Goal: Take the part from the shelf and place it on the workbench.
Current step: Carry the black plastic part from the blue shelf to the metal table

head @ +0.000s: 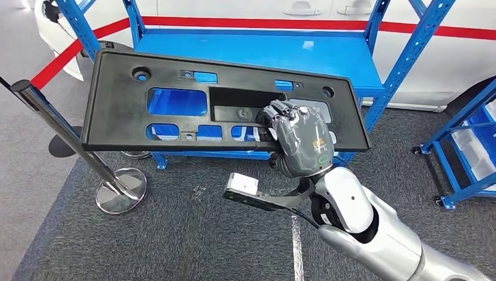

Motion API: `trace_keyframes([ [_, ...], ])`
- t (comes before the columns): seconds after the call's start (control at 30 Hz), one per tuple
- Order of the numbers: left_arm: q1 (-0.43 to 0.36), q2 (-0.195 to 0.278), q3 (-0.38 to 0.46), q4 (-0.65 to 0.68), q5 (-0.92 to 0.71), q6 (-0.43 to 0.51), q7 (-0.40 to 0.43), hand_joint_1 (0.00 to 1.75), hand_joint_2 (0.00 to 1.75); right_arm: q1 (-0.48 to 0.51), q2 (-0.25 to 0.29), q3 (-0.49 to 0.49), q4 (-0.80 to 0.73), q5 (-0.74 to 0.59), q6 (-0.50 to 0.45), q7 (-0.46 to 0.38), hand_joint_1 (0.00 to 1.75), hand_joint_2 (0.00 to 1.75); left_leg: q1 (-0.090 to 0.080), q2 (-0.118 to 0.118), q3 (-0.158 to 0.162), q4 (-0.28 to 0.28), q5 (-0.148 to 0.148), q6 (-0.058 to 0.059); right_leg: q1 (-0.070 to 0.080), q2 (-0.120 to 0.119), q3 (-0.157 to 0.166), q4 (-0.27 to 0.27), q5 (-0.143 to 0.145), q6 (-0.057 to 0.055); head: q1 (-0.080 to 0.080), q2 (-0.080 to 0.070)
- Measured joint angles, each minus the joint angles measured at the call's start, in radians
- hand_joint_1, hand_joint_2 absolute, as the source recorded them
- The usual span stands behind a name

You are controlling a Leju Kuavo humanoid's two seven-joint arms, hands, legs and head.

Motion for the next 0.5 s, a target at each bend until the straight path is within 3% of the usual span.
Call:
trace_keyframes([
  [0.03,0.0,0.0,0.0,0.0,-0.001,0.0,0.0,0.0,1.75,-0.001,0.007,0.003,0.008,0.0,0.0,-0.001,1.75,1.75,0.002,0.002,-0.014,0.069,-0.045,-0.006,0.0,-0.005,-0.017,0.002,0.012,-0.002,-0.003,0.0],
  [0.07,0.0,0.0,0.0,0.0,-0.001,0.0,0.0,0.0,1.75,-0.001,0.014,0.006,0.016,0.0,0.0,-0.002,1.75,1.75,0.004,0.003,-0.022,0.129,-0.066,-0.011,0.0,-0.01,-0.035,0.004,0.024,-0.001,-0.005,0.0],
  [0.1,0.0,0.0,0.0,0.0,-0.002,0.0,0.0,0.0,1.75,-0.001,0.019,0.008,0.023,0.0,0.0,-0.003,1.75,1.75,0.006,0.004,-0.017,0.167,-0.058,-0.016,0.0,-0.017,-0.054,0.008,0.036,0.0,-0.005,0.0],
  [0.13,-0.001,0.0,0.0,0.0,-0.002,0.0,0.0,0.0,1.75,-0.001,0.024,0.011,0.029,0.0,-0.001,-0.003,1.75,1.75,0.008,0.006,0.003,0.174,-0.033,-0.021,-0.001,-0.025,-0.074,0.012,0.048,0.002,-0.006,0.0],
  [0.17,-0.001,0.001,0.0,0.0,-0.003,0.0,0.0,0.0,1.75,-0.001,0.028,0.013,0.035,0.0,-0.001,-0.003,1.75,1.75,0.01,0.012,0.04,0.149,-0.003,-0.025,-0.003,-0.034,-0.093,0.018,0.057,0.005,-0.007,0.0],
  [0.2,-0.003,0.0,0.0,0.0,-0.003,0.0,0.0,0.0,1.75,-0.002,0.033,0.014,0.041,0.0,-0.001,-0.003,1.75,1.75,0.012,0.031,0.093,0.093,0.006,-0.031,-0.003,-0.043,-0.109,0.026,0.066,0.01,-0.008,0.0],
  [0.27,-0.009,0.001,-0.001,0.0,-0.004,0.0,-0.001,0.0,1.75,-0.003,0.04,0.016,0.048,0.0,-0.001,-0.003,1.75,1.75,0.006,0.067,0.192,-0.043,-0.024,-0.028,-0.001,-0.061,-0.128,0.04,0.079,0.022,-0.012,0.0],
  [0.3,-0.011,0.001,-0.001,0.0,-0.004,0.001,-0.002,0.0,1.75,-0.005,0.042,0.016,0.051,0.0,-0.002,-0.004,1.75,1.75,0.002,0.075,0.216,-0.086,-0.044,-0.02,0.001,-0.072,-0.13,0.043,0.086,0.028,-0.014,0.0],
  [0.37,-0.009,0.003,-0.001,0.001,-0.004,0.001,-0.005,0.0,1.75,-0.008,0.045,0.018,0.058,-0.001,-0.003,-0.005,1.75,1.75,-0.001,0.058,0.21,-0.101,-0.041,0.006,0.003,-0.093,-0.13,0.041,0.098,0.038,-0.013,0.0],
  [0.4,-0.008,0.003,-0.001,0.001,-0.004,0.001,-0.005,0.0,1.75,-0.008,0.047,0.02,0.061,-0.001,-0.004,-0.006,1.75,1.75,0.0,0.049,0.202,-0.102,-0.032,0.016,0.001,-0.087,-0.134,0.047,0.089,0.044,-0.012,0.0],
  [0.43,-0.007,0.003,-0.001,0.001,-0.003,0.001,-0.006,0.0,1.75,-0.009,0.048,0.022,0.064,-0.001,-0.004,-0.006,1.75,1.75,0.0,0.04,0.193,-0.102,-0.02,0.025,-0.001,-0.068,-0.142,0.067,0.06,0.049,-0.01,0.0],
  [0.5,-0.007,0.002,-0.001,0.001,-0.003,0.002,-0.006,0.0,1.75,-0.008,0.049,0.024,0.069,-0.001,-0.006,-0.006,1.75,1.75,0.001,0.023,0.167,-0.103,0.008,0.04,-0.003,-0.012,-0.171,0.165,-0.042,0.054,-0.008,0.0],
])
